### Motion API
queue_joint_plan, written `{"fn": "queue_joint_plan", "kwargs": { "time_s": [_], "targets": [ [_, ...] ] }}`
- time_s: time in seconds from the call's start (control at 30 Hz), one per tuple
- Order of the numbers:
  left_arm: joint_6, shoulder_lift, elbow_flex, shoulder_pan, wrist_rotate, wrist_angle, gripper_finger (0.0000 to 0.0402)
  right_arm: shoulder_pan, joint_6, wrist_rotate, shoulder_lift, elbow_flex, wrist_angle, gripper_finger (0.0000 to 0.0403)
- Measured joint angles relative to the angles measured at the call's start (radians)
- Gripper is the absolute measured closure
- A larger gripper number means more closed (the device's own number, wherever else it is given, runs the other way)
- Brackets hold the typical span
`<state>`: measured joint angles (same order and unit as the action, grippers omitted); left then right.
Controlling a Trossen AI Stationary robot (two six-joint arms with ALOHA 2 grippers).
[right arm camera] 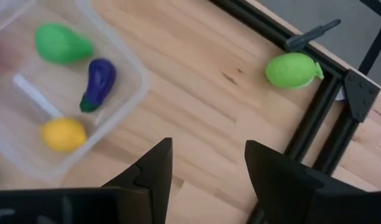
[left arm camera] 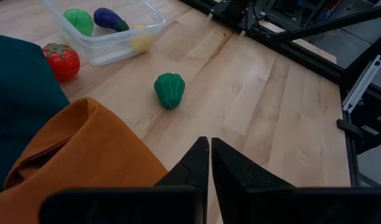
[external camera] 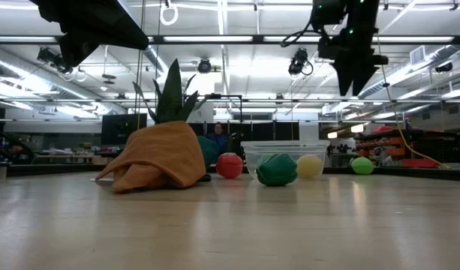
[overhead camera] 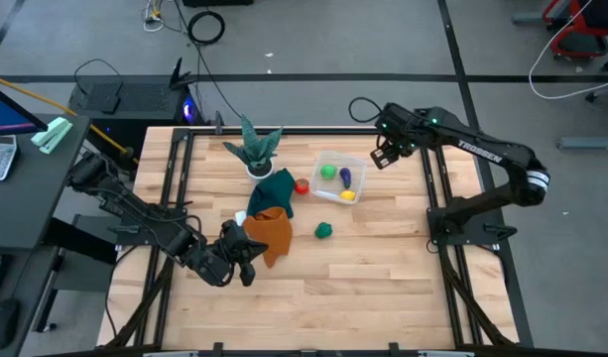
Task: Pick and placing Produce into tupperware
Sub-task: Put the green cantaloupe into the transparent bin
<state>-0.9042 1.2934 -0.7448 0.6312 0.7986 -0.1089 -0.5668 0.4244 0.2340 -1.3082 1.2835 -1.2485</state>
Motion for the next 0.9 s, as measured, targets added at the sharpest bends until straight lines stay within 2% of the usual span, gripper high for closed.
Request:
{"fn": "queue_joint_plan", "kwargs": {
  "time_s": [0.23, 0.47, 0.67, 0.9],
  "targets": [
    [0.0, 0.0, 0.0, 0.0, 0.0, 0.0, 0.0379, -0.088, 0.0, -0.008, -0.103, 0.0, 0.181, 0.0234],
    [-0.027, 0.0, 0.0, 0.0, 0.0, 0.0, 0.0389, -0.137, -0.194, -0.158, -0.222, 0.001, 0.377, 0.0232],
    [-0.08, 0.0, 0.0, 0.0, 0.0, 0.001, 0.0383, -0.201, -0.294, -0.166, -0.341, 0.076, 0.325, 0.0232],
    [-0.132, 0.0, 0.0, -0.029, 0.001, 0.001, 0.0374, -0.309, -0.355, -0.154, -0.477, 0.271, 0.164, 0.0232]
  ]
}}
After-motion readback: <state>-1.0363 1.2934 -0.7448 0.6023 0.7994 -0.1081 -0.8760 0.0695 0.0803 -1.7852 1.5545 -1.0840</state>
